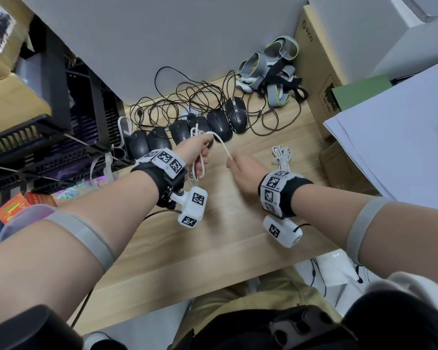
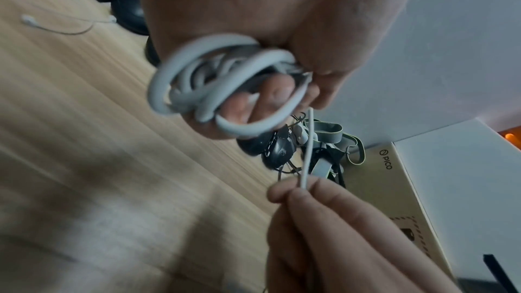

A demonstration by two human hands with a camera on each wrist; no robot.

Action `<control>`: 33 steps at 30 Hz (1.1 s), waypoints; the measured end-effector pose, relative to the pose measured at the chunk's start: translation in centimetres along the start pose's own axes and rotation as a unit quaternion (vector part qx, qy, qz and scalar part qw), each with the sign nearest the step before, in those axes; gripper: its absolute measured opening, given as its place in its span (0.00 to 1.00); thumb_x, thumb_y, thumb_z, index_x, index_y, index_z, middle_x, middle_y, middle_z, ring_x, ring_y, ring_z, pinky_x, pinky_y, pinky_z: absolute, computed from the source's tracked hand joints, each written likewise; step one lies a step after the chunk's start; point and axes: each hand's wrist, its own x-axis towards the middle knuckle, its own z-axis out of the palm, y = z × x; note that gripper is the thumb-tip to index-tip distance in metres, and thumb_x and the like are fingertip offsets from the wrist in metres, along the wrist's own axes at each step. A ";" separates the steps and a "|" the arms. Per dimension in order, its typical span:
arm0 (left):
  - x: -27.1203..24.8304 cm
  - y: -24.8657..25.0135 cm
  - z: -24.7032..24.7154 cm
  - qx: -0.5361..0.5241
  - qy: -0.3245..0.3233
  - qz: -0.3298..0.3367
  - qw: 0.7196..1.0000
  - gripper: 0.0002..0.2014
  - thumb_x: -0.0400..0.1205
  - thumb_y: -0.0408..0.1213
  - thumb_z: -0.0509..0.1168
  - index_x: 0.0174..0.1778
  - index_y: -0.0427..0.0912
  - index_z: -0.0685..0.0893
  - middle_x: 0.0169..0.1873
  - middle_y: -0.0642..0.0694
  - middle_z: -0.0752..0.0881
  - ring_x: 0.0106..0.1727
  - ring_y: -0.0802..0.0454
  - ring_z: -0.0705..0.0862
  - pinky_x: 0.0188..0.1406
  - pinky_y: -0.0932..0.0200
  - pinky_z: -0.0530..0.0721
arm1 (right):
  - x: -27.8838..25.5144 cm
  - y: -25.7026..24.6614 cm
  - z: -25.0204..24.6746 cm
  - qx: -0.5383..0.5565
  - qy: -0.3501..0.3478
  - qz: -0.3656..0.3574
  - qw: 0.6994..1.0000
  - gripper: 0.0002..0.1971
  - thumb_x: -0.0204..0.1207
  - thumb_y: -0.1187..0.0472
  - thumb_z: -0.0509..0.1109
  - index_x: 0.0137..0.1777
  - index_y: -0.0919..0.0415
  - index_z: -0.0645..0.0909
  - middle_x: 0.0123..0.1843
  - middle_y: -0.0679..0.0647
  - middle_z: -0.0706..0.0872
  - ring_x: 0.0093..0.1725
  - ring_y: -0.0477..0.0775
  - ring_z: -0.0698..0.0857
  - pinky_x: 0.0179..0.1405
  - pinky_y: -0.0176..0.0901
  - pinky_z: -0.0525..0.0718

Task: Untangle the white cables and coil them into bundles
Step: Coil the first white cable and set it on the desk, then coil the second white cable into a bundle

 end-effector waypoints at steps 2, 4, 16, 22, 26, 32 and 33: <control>0.4 0.0 0.2 -0.011 0.031 0.014 0.999 0.21 0.82 0.51 0.64 0.25 0.47 0.70 0.20 0.49 0.72 0.17 0.54 0.65 0.16 0.66 0.66 | -0.5 -0.8 1.2 -0.044 -0.041 -0.026 0.998 0.06 0.84 0.58 0.55 0.54 0.57 0.71 0.47 0.57 0.84 0.47 0.64 0.85 0.49 0.56 0.84; 0.7 0.0 0.3 -0.030 0.061 0.038 0.997 0.16 0.80 0.49 0.66 0.31 0.43 0.77 0.22 0.47 0.79 0.22 0.48 0.77 0.21 0.61 0.76 | -1.2 -2.0 1.9 -0.096 -0.080 -0.055 0.991 0.05 0.83 0.59 0.57 0.57 0.56 0.68 0.49 0.56 0.83 0.47 0.64 0.84 0.50 0.57 0.84; -0.1 0.4 0.3 -0.012 0.049 0.041 0.998 0.19 0.82 0.51 0.68 0.33 0.44 0.71 0.15 0.51 0.67 0.14 0.52 0.65 0.26 0.58 0.76 | -2.4 -1.0 1.7 -0.208 -0.145 -0.109 0.961 0.15 0.87 0.48 0.49 0.55 0.57 0.71 0.49 0.57 0.82 0.50 0.63 0.82 0.48 0.50 0.75; -0.5 -0.7 -0.5 0.201 -0.012 -0.012 0.980 0.22 0.74 0.55 0.74 0.48 0.36 0.84 0.18 0.51 0.66 0.18 0.53 0.67 0.25 0.61 0.72 | -1.5 0.0 -0.9 -0.131 -0.023 -0.131 0.982 0.16 0.85 0.45 0.57 0.55 0.53 0.81 0.43 0.53 0.84 0.45 0.57 0.81 0.42 0.47 0.72; -0.7 -0.7 -0.3 0.254 -0.090 0.007 0.963 0.23 0.71 0.58 0.79 0.37 0.42 0.79 0.18 0.49 0.70 0.21 0.52 0.69 0.23 0.63 0.69 | -0.9 -0.2 -1.8 -0.097 -0.029 -0.112 0.989 0.11 0.83 0.44 0.60 0.48 0.48 0.80 0.43 0.50 0.83 0.47 0.57 0.83 0.42 0.43 0.71; -1.3 -1.3 -0.5 0.445 -0.097 0.051 0.889 0.18 0.74 0.50 0.79 0.34 0.43 0.80 0.21 0.48 0.80 0.18 0.54 0.76 0.19 0.67 0.74 | 0.1 0.7 -0.3 -0.069 -0.003 -0.053 0.996 0.21 0.73 0.33 0.66 0.50 0.50 0.73 0.38 0.46 0.80 0.38 0.50 0.80 0.34 0.45 0.71; -1.2 -1.8 -0.7 0.462 -0.081 0.046 0.882 0.17 0.74 0.51 0.77 0.33 0.42 0.81 0.21 0.49 0.82 0.18 0.54 0.77 0.20 0.66 0.75 | 0.1 0.7 0.0 -0.035 -0.004 -0.066 0.997 0.28 0.71 0.33 0.69 0.62 0.51 0.72 0.43 0.47 0.81 0.38 0.49 0.81 0.36 0.45 0.74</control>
